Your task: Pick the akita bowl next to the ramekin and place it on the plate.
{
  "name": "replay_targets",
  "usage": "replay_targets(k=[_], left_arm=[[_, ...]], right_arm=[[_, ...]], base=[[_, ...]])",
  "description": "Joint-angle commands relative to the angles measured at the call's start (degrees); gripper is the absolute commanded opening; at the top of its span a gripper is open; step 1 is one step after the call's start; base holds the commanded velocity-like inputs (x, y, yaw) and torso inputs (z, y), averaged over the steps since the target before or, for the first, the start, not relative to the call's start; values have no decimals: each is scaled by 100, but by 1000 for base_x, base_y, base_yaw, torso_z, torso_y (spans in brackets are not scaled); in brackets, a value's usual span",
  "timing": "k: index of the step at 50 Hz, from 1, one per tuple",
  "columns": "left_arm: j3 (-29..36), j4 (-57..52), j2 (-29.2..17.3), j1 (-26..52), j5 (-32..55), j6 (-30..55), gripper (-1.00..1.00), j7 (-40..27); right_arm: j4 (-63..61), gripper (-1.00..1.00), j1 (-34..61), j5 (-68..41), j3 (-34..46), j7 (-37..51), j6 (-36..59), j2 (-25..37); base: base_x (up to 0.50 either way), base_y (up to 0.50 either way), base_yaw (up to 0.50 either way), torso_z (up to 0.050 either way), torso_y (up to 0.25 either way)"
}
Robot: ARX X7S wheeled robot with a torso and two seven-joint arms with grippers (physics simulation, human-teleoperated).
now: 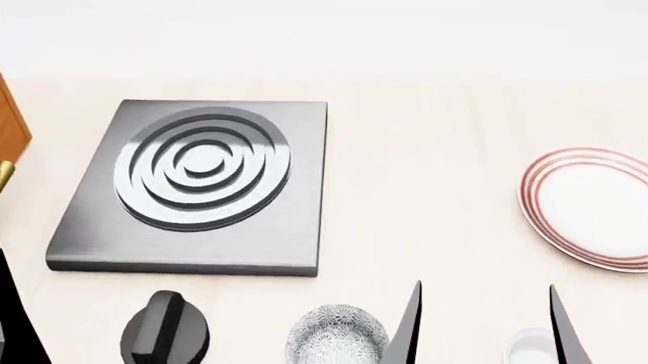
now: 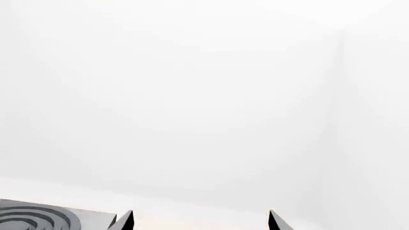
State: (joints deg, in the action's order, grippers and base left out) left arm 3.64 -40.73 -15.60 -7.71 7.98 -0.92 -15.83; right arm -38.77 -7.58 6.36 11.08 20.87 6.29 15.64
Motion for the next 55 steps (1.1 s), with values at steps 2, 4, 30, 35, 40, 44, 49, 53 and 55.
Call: replay_targets(k=[2, 4, 30, 35, 40, 44, 49, 53, 55], left_arm=[[24, 8, -33, -3, 2, -12, 100, -35], [24, 9, -38, 3, 8, 0, 100, -44], [73, 60, -99, -8, 8, -54, 100, -109], [76, 51, -112, -5, 21, -47, 100, -123], [84, 56, -121, 2, 20, -48, 100, -140], [95, 55, -126, -3, 13, -52, 100, -148], [101, 53, -138, -9, 16, -62, 100, -160], [109, 54, -146, -10, 22, -64, 100, -169], [114, 53, -153, -13, 17, -70, 100, -173]], right_arm=[[-7, 100, 2, -10, 23, 31, 26, 24], [2, 100, 6, -21, 29, 30, 26, 29], [46, 100, 36, -77, 84, 64, 47, 84], [46, 100, 41, -89, 97, 71, 47, 105], [49, 100, 46, -96, 107, 87, 59, 118], [43, 100, 47, -108, 112, 97, 69, 130], [41, 100, 55, -119, 125, 107, 87, 141], [38, 100, 60, -133, 135, 112, 96, 153], [28, 100, 60, -137, 139, 116, 104, 159]], base=[[0, 0, 0, 0, -130], [0, 0, 0, 0, -131], [0, 0, 0, 0, -130], [0, 0, 0, 0, -130], [0, 0, 0, 0, -130], [0, 0, 0, 0, -130], [0, 0, 0, 0, -130], [0, 0, 0, 0, -130], [0, 0, 0, 0, -130]])
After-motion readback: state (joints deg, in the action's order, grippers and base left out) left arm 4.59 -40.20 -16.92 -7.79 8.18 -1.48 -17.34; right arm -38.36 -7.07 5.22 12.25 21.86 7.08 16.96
